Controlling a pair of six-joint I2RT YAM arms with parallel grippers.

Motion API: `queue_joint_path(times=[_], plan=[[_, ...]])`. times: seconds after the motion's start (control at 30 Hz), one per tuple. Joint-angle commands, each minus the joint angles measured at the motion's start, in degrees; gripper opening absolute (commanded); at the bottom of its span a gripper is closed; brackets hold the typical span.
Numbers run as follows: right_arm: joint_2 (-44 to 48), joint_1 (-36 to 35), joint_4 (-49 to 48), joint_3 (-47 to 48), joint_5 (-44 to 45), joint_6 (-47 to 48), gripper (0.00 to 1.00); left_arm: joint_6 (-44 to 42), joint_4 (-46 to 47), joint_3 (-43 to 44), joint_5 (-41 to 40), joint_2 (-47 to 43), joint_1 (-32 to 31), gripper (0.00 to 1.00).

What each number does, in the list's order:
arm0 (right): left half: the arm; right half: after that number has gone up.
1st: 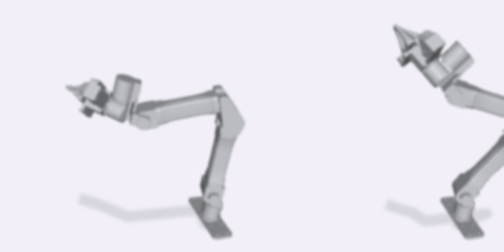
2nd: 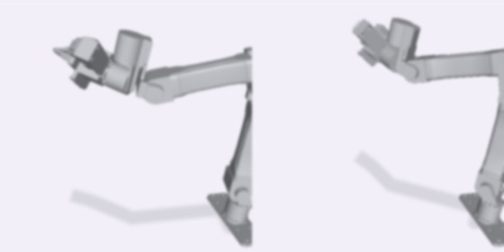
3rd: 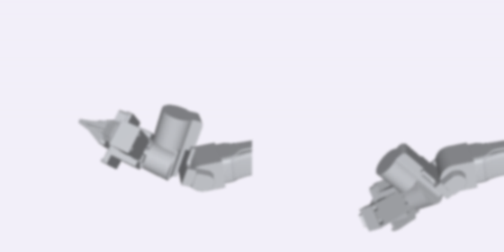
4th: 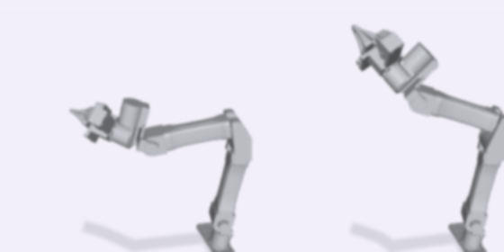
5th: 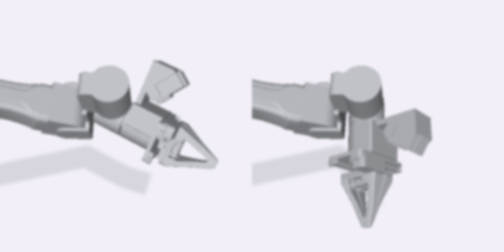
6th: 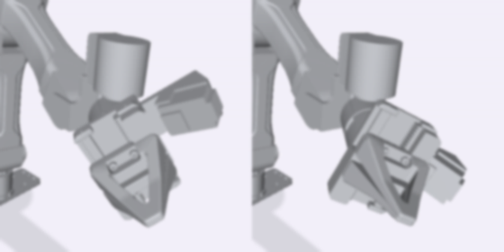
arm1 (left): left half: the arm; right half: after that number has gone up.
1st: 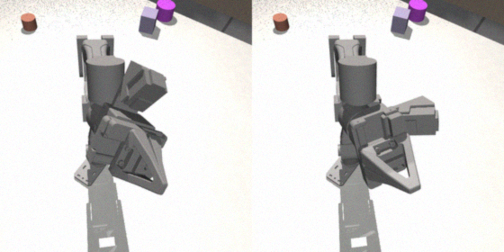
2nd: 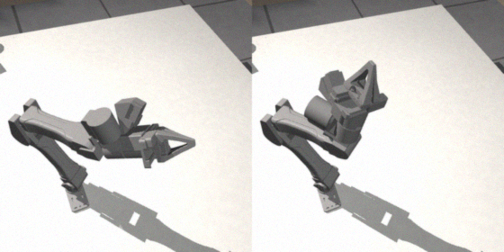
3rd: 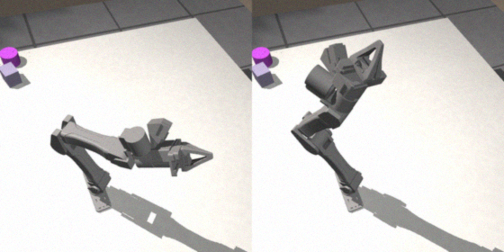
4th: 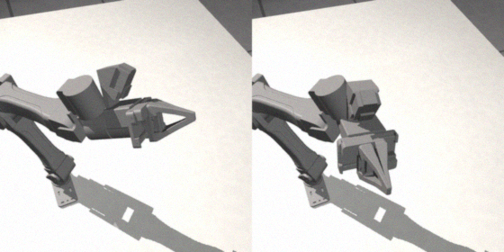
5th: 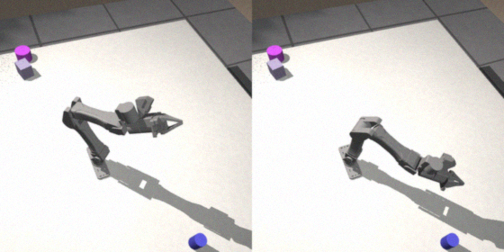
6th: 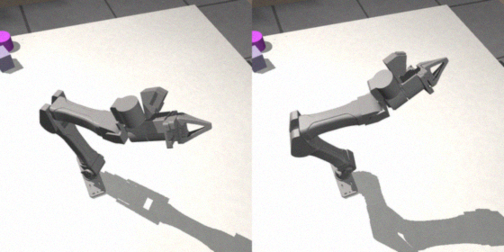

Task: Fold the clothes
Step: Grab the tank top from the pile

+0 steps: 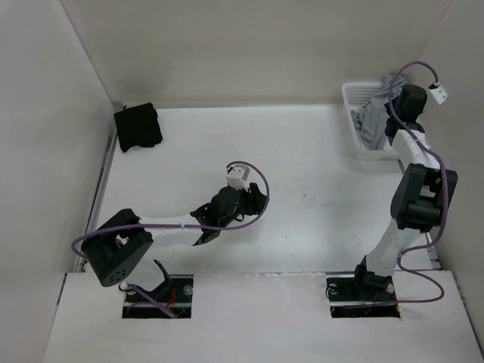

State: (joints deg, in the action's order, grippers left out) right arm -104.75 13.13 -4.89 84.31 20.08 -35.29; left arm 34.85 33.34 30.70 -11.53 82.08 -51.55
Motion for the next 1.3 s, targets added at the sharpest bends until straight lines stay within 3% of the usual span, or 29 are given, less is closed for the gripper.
queue_joint_path(times=[0.0, 0.3, 0.4, 0.5, 0.67, 0.7, 0.77, 0.8, 0.87, 0.9, 0.97, 1.07, 1.27], plan=[[-9.6, 4.2, 3.9, 12.7, 1.1, 1.4, 0.52, -0.7, 4.2, -0.7, 1.2, 0.7, 1.3, 0.48], [-25.0, 7.8, 8.1, 28.8, -3.6, -0.7, 0.60, 0.5, 5.8, -1.4, 3.6, 1.2, 3.5, 0.49], [-27.6, 8.2, 8.7, 31.4, -5.6, -2.4, 0.54, 0.5, 6.0, -1.5, 3.6, 1.3, 3.8, 0.49], [-28.8, 8.6, 7.2, 32.3, -9.9, -5.0, 0.42, 0.5, 6.1, -1.5, 3.6, 1.4, 3.8, 0.49], [-30.6, 8.6, 8.2, 33.5, -11.4, -6.9, 0.57, 0.5, 6.1, -1.5, 3.6, 1.6, 4.0, 0.49], [-30.8, 8.6, 8.2, 33.5, -11.9, -7.1, 0.55, 0.4, 6.1, -1.5, 3.6, 1.6, 4.0, 0.49], [-31.1, 8.6, 8.0, 33.5, -13.7, -7.4, 0.31, 0.3, 6.2, -1.6, 3.6, 1.4, 4.3, 0.49], [-31.1, 8.6, 7.9, 33.5, -13.9, -7.6, 0.27, 0.3, 6.2, -1.7, 3.6, 1.4, 4.4, 0.49], [-29.6, 8.7, 6.9, 32.4, -14.8, -8.5, 0.05, 0.4, 6.6, -2.0, 3.6, 1.3, 4.7, 0.49], [-28.3, 8.6, 5.7, 31.4, -15.0, -8.6, 0.03, 0.5, 6.8, -2.1, 3.6, 1.2, 4.8, 0.49], [-25.6, 8.5, 3.1, 29.2, -14.9, -8.7, 0.01, 0.5, 7.0, -2.2, 3.6, 1.1, 5.0, 0.49], [-16.4, 8.1, -5.4, 22.1, -14.9, -9.0, 0.01, 0.5, 7.0, -2.2, 3.4, 1.0, 5.1, 0.49], [3.3, 3.4, -13.2, 13.5, -18.1, -10.4, 0.02, 0.8, 8.1, -3.1, 3.4, -0.1, 5.5, 0.48]])
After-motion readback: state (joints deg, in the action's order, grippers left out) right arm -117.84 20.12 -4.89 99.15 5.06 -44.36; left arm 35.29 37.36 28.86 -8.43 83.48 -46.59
